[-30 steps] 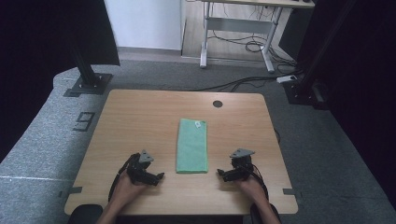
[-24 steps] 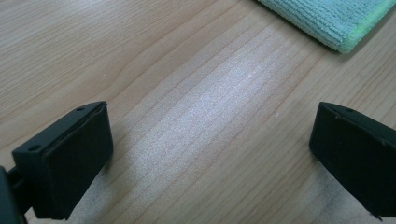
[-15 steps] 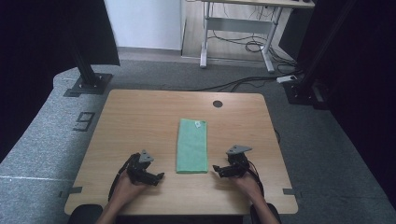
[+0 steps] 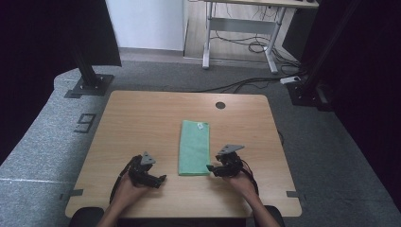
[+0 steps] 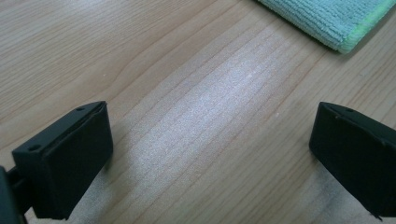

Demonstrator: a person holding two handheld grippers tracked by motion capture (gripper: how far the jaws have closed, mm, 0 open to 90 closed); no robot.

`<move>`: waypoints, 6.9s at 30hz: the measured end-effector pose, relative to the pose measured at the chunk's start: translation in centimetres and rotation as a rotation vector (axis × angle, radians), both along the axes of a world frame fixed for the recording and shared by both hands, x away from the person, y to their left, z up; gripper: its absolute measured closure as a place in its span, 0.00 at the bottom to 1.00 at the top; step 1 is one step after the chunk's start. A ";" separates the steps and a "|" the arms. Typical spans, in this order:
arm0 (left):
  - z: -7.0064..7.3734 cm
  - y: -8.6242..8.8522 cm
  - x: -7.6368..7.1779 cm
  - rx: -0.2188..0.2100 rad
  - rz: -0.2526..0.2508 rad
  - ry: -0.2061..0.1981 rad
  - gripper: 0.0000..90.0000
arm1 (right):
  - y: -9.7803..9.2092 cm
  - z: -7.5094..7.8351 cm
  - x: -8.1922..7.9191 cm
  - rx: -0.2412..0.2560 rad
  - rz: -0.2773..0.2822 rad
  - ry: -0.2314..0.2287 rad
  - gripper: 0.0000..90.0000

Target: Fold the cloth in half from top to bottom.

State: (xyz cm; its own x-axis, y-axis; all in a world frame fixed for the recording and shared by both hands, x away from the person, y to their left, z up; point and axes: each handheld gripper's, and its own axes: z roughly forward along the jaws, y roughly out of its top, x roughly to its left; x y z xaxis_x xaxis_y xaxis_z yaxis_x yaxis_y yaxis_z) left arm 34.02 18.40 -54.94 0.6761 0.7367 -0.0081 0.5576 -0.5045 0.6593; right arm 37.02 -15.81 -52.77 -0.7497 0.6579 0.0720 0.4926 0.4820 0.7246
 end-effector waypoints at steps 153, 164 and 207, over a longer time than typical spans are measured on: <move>0.0 -4.2 4.3 -0.017 0.000 -0.003 0.02 | 4.9 -0.7 12.1 -0.105 -0.027 0.064 0.52; 0.0 -4.2 4.3 -0.018 0.001 -0.003 0.02 | 5.5 -0.8 12.1 -0.053 0.046 0.103 0.92; 0.0 -4.1 5.4 -0.014 0.032 0.000 0.01 | 4.0 5.7 8.8 0.033 0.105 -0.052 0.95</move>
